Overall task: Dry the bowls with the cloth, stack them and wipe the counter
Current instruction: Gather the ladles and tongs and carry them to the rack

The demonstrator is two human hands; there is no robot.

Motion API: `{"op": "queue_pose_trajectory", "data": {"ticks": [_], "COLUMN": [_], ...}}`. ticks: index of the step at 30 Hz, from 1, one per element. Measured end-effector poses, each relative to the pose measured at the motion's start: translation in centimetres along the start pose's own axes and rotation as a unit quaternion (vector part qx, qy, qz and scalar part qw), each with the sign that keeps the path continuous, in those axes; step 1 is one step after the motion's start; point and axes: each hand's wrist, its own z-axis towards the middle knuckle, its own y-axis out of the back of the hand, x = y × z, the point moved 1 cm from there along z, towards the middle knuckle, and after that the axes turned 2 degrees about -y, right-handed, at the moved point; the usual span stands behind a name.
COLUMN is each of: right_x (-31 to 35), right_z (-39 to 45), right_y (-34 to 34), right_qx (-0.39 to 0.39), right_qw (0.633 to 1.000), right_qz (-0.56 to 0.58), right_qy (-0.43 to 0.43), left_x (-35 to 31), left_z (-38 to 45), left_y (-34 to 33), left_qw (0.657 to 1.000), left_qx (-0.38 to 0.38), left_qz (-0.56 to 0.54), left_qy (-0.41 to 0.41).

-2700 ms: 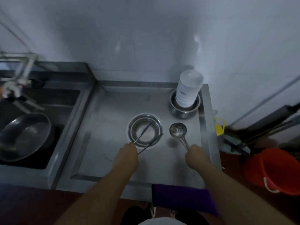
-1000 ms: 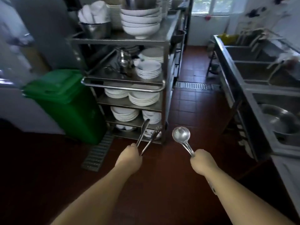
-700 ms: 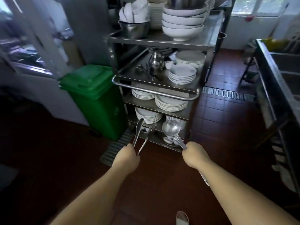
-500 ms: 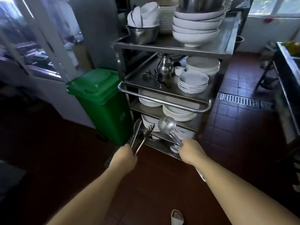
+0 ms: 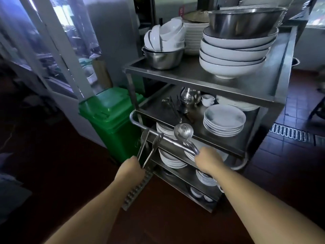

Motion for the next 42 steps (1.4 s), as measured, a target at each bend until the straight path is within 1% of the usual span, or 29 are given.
{"op": "queue_pose_trajectory", "data": {"ticks": [6,8,11,14,18,21,26,29,32,36,42], "right_x": [2.2,3.4,5.3,7.2,9.0,9.7,9.9,9.5,8.9,8.7,8.6], "right_z": [7.7,10.6,14.8,18.0,21.0,22.5,24.3,24.9,25.4,25.6,26.0], "right_y": [1.1,1.1,0.7,0.2,-0.5,-1.0,-1.1,-0.9,-0.6,-0.2,-0.4], "right_qx": [-0.006,-0.012,-0.027,-0.041,-0.035,-0.032,-0.04,-0.036,-0.035,-0.035,-0.029], "right_qw": [1.0,1.0,0.998,0.996,0.995,0.993,0.993,0.992,0.992,0.992,0.992], "right_qz": [-0.011,-0.017,-0.024,-0.02,-0.017,-0.006,-0.01,-0.011,-0.011,-0.019,-0.021], "right_qy": [-0.011,-0.016,-0.046,-0.077,-0.096,-0.109,-0.11,-0.118,-0.119,-0.116,-0.118], "left_x": [-1.9,-2.3,-3.3,-4.6,-6.8,-8.3,-10.2,-10.7,-10.9,-11.5,-12.6], "left_z": [9.7,13.4,19.1,24.2,29.2,31.6,35.1,36.5,37.7,38.9,39.7], "left_y": [1.9,2.4,3.6,5.0,6.1,6.0,5.1,4.9,4.5,4.0,4.1], "left_qw": [1.0,0.999,0.996,0.991,0.987,0.985,0.986,0.983,0.981,0.972,0.963], "left_qx": [0.003,0.015,0.04,0.075,0.092,0.118,0.098,0.1,0.117,0.134,0.13], "left_qz": [-0.016,-0.037,-0.06,-0.091,-0.099,-0.08,-0.106,-0.143,-0.15,-0.193,-0.235], "left_qy": [-0.01,-0.02,-0.054,-0.055,-0.087,-0.098,-0.078,-0.056,-0.036,-0.002,0.008]}}
